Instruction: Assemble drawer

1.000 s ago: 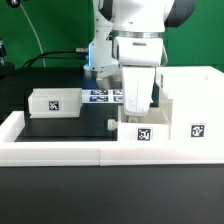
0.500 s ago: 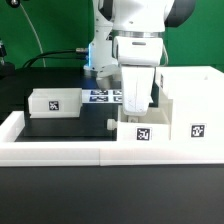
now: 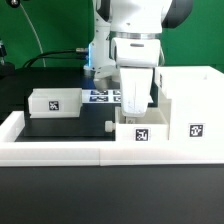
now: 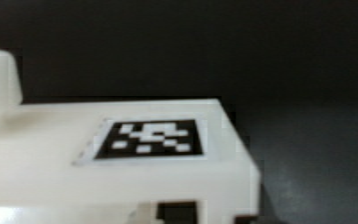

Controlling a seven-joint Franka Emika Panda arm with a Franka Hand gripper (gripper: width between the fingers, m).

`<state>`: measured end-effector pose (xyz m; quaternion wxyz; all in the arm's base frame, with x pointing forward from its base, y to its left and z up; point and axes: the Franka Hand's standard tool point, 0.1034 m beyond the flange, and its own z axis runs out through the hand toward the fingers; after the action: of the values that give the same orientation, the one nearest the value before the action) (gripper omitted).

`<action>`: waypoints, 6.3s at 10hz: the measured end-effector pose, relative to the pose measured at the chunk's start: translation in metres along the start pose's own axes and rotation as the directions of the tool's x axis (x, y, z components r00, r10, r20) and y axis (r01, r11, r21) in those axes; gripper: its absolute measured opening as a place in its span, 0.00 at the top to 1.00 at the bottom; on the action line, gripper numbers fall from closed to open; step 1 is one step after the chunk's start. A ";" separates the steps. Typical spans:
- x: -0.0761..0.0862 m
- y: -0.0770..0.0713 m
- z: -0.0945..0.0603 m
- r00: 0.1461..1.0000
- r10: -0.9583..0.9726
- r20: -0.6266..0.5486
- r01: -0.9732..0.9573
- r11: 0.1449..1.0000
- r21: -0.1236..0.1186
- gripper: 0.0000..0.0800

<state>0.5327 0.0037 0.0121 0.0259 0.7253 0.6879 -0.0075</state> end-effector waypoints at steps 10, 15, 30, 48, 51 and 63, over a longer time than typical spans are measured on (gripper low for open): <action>0.005 0.000 -0.001 1.000 0.017 0.015 -0.017 1.000 -0.001 0.95; 0.004 0.000 0.000 1.000 -0.011 0.021 0.011 1.000 -0.004 0.95; -0.001 -0.001 0.001 0.999 -0.030 0.034 0.030 1.000 0.009 0.95; 0.010 0.003 -0.024 0.999 -0.007 0.049 0.007 1.000 -0.005 0.27; -0.006 0.013 -0.046 0.998 -0.005 0.057 0.007 1.000 -0.027 0.19; -0.060 -0.001 -0.007 0.994 -0.063 -0.089 0.067 0.997 0.039 0.19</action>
Offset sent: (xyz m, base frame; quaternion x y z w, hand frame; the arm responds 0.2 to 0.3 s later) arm 0.0000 0.0000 0.0000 0.0000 0.0000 0.0000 1.0000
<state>0.5282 -0.0557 0.0221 -0.0200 0.7026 0.7112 0.0091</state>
